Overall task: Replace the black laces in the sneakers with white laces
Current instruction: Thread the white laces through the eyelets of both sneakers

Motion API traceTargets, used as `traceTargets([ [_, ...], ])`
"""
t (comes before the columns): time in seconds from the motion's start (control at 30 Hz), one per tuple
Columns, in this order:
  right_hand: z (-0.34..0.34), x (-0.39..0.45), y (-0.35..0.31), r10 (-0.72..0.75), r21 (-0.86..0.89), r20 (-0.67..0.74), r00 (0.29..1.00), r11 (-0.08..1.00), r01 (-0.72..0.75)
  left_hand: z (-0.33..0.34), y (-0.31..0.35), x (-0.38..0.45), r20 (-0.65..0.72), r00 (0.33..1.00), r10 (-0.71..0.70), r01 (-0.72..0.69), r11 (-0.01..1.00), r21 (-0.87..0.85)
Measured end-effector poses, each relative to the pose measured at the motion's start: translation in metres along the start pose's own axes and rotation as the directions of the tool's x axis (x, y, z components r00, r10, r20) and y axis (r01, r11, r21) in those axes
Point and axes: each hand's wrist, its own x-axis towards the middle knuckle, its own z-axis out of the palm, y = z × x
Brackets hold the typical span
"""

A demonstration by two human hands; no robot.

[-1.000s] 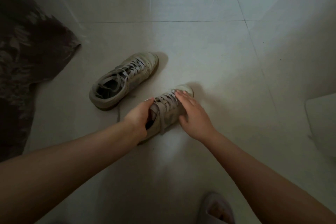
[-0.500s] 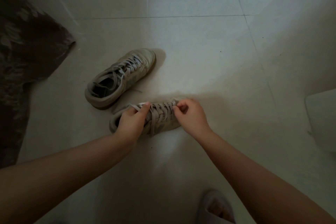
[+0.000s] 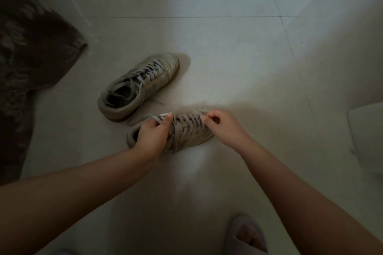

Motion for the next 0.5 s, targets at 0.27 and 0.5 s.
traceTargets([
  [0.27,-0.005,-0.005,0.006,-0.056,-0.037,0.029,0.998,0.998,0.057,0.000,0.008,0.001,-0.137,0.979,-0.148,0.141,0.988,-0.060],
  [0.5,0.017,-0.025,0.009,-0.256,-0.153,-0.232,0.938,0.962,0.225,-0.008,0.004,-0.007,-0.023,0.991,-0.131,0.130,0.991,-0.014],
])
